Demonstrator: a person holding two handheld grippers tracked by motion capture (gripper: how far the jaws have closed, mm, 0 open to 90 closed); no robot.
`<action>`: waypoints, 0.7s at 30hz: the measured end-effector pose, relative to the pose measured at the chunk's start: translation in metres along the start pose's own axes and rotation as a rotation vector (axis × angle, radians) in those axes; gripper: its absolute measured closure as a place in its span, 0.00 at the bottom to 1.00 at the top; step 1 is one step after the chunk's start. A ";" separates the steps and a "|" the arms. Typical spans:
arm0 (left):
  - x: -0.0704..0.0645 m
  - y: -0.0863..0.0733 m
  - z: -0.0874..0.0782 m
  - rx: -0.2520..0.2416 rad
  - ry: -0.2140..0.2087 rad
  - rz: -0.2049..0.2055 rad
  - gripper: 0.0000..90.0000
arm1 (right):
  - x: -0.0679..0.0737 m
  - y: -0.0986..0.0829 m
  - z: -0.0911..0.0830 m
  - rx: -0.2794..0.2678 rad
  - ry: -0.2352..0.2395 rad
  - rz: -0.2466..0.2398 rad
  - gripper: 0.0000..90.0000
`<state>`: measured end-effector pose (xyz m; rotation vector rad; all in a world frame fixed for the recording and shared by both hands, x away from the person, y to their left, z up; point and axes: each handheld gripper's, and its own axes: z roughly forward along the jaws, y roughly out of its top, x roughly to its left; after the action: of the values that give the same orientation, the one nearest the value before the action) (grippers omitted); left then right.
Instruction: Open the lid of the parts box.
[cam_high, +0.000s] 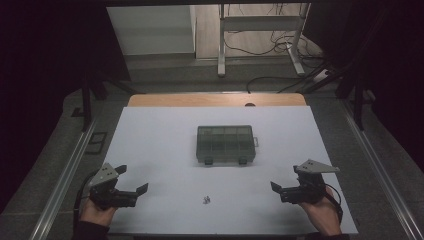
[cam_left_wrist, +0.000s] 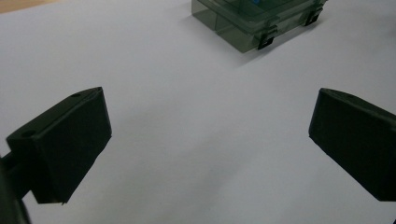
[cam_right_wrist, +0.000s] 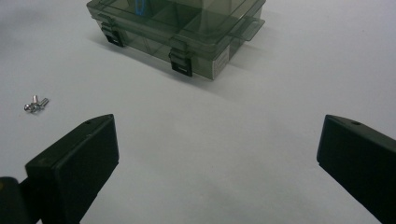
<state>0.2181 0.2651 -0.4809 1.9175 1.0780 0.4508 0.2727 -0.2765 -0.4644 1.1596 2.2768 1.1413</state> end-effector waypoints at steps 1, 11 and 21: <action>0.000 0.001 0.001 0.000 -0.004 -0.002 0.00 | 0.000 0.001 0.001 -0.001 0.002 -0.001 0.00; 0.003 0.005 0.008 0.009 -0.019 -0.010 0.00 | -0.003 0.007 0.008 0.004 0.012 0.007 0.00; 0.004 0.012 0.016 0.010 -0.025 -0.001 0.00 | -0.004 0.014 0.017 -0.001 0.026 0.011 0.00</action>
<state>0.2371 0.2573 -0.4808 1.9260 1.0674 0.4210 0.2923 -0.2668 -0.4641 1.1644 2.2915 1.1676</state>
